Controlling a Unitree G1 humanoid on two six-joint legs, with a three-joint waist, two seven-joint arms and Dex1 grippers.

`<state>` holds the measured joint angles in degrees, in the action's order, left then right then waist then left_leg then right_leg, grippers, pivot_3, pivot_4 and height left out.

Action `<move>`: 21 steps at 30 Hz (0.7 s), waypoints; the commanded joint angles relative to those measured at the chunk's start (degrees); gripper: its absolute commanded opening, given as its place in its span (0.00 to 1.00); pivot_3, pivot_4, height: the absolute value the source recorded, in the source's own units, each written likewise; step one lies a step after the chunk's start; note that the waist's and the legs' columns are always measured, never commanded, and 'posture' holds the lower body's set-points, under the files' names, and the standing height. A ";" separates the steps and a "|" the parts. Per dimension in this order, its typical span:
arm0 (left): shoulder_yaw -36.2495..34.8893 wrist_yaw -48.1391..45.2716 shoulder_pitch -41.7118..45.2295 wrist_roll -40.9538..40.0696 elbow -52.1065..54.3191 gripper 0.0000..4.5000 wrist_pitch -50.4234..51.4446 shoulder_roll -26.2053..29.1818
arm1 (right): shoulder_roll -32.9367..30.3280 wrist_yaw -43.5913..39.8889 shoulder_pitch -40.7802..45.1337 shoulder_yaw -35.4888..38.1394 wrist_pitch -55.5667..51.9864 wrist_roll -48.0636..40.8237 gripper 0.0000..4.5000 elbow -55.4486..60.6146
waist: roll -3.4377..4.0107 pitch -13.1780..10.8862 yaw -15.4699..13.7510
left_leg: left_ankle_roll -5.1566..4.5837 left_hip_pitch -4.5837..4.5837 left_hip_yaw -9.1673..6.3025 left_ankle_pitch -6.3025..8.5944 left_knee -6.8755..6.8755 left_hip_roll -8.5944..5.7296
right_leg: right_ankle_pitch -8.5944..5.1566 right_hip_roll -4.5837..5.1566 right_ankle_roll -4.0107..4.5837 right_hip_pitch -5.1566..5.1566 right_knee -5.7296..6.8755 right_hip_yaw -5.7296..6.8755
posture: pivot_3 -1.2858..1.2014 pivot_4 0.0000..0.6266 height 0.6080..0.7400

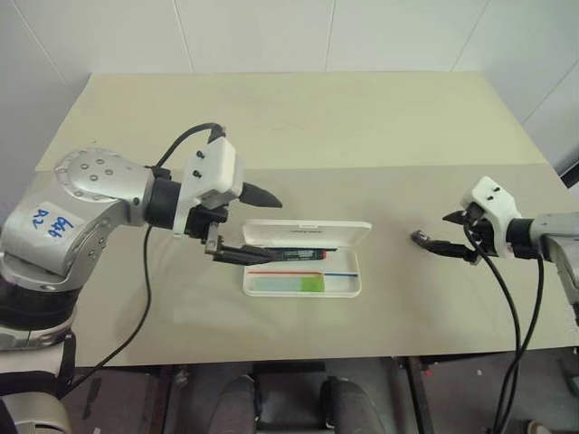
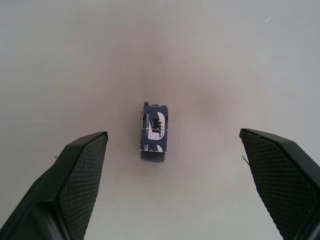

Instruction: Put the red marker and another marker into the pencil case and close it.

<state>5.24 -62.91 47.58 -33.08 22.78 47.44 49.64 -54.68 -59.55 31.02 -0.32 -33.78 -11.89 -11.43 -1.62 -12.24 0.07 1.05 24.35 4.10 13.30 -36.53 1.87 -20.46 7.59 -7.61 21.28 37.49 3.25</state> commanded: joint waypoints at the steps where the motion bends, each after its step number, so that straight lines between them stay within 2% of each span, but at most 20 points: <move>1: 0.19 1.13 1.76 -0.28 1.12 0.95 0.59 -0.74 | 0.69 1.50 1.12 0.53 -0.68 0.41 0.99 0.33 | 0.00 0.00 0.00 | 0.00 0.00 0.00 0.00 0.00 0.00 | 0.00 0.00 0.00 0.00 0.01 0.00 | 0.52 0.24 1.00; 10: 1.63 2.20 2.92 0.13 0.96 0.95 0.42 -2.70 | 3.32 3.31 1.02 0.31 -4.76 0.27 0.99 0.42 | 0.00 0.00 0.00 | 0.00 0.00 -0.01 0.00 -0.02 0.00 | 0.00 0.00 0.00 -0.01 0.01 0.00 | 0.52 0.24 1.00; 11: 1.65 2.77 3.41 0.19 0.51 0.95 0.71 -3.19 | 3.80 3.50 0.86 0.40 -5.05 0.19 0.95 0.43 | 0.00 0.00 -0.01 | 0.00 0.00 -0.01 0.00 -0.02 0.00 | 0.00 0.00 0.00 -0.01 0.02 0.00 | 0.52 0.24 1.00; 13: 1.95 3.41 4.25 0.34 -0.06 0.95 1.08 -3.89 | 4.38 4.02 0.57 0.47 -5.40 0.23 0.86 0.49 | 0.00 0.00 -0.01 | 0.00 0.00 -0.01 0.00 -0.03 0.00 | 0.00 -0.01 0.00 -0.01 0.02 0.00 | 0.52 0.24 1.00; 21: 2.58 3.51 4.94 0.45 -0.43 0.95 1.02 -4.54 | 2.54 1.45 -0.63 1.76 -5.79 -1.69 0.21 4.78 | 0.00 0.00 -0.02 | 0.00 0.00 -0.01 0.00 -0.04 0.00 | 0.00 -0.01 0.00 -0.02 0.02 0.01 | 0.52 0.24 1.00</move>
<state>8.02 -59.50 51.26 -32.99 21.79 48.80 45.11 -50.37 -56.64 30.34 -0.72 -40.08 -12.23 -9.59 -1.62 -12.24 0.05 1.05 24.35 4.08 13.30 -36.57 1.87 -20.46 7.58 -7.61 21.26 37.51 3.25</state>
